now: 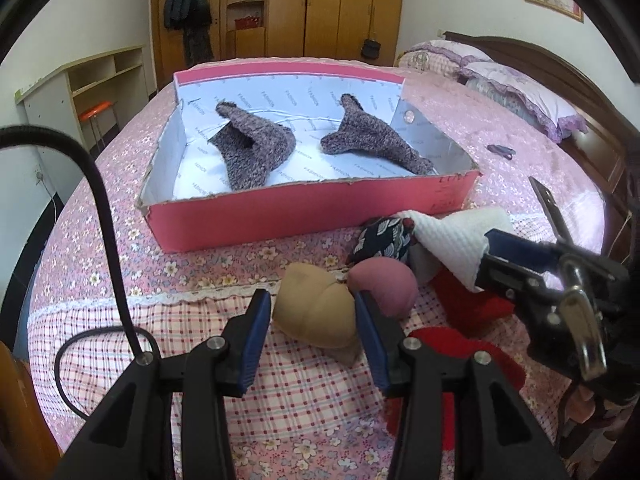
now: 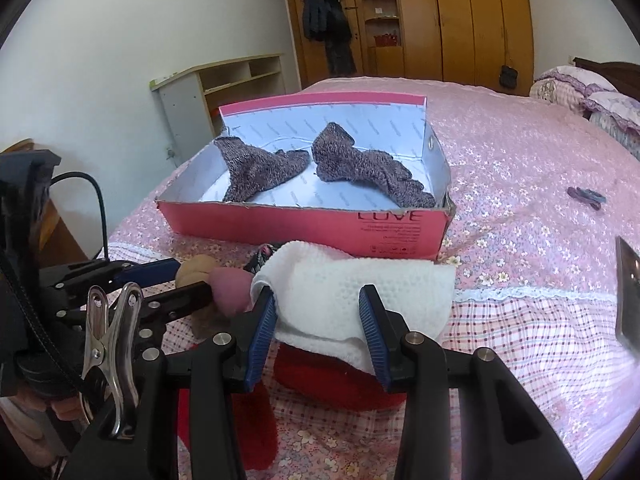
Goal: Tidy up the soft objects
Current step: 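Grasp the beige sponge with the left gripper while the right gripper grasps the white towel, then carry the beige sponge and white towel over the shoebox with both grippers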
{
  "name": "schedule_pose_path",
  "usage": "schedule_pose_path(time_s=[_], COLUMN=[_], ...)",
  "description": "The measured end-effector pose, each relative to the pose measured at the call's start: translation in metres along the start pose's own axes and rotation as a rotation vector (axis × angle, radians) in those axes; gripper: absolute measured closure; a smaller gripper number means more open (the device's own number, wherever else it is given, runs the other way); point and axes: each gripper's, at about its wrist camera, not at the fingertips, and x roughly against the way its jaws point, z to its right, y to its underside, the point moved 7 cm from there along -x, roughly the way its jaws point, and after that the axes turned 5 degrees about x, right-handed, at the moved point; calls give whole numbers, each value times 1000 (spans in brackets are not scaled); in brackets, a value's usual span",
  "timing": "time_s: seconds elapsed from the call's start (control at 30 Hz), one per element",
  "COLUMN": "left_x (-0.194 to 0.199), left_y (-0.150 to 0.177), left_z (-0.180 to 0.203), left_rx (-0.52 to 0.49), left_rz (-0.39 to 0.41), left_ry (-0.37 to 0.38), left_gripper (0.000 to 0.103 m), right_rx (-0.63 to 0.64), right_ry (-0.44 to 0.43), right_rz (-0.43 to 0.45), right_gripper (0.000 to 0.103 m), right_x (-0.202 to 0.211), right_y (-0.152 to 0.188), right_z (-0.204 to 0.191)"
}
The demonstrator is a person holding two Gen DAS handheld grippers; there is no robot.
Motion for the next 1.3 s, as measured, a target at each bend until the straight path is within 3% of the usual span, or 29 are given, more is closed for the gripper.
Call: schedule_pose_path(time_s=[0.33, 0.87, 1.07, 1.3], left_x=[-4, -7, -6, 2], left_y=[5, 5, 6, 5], left_z=[-5, -10, -12, -12], left_rx=[42, 95, 110, 114], left_rz=[4, -11, -14, -11], left_ry=[34, 65, 71, 83], left_gripper=[56, 56, 57, 67], right_rx=[-54, -77, -93, -121], right_ry=[-21, -23, -34, -72], right_rz=[-9, 12, 32, 69], right_gripper=[62, 92, 95, 96], right_x=[-10, -3, 3, 17], right_y=[8, 10, 9, 6], right_z=[6, 8, 6, 4])
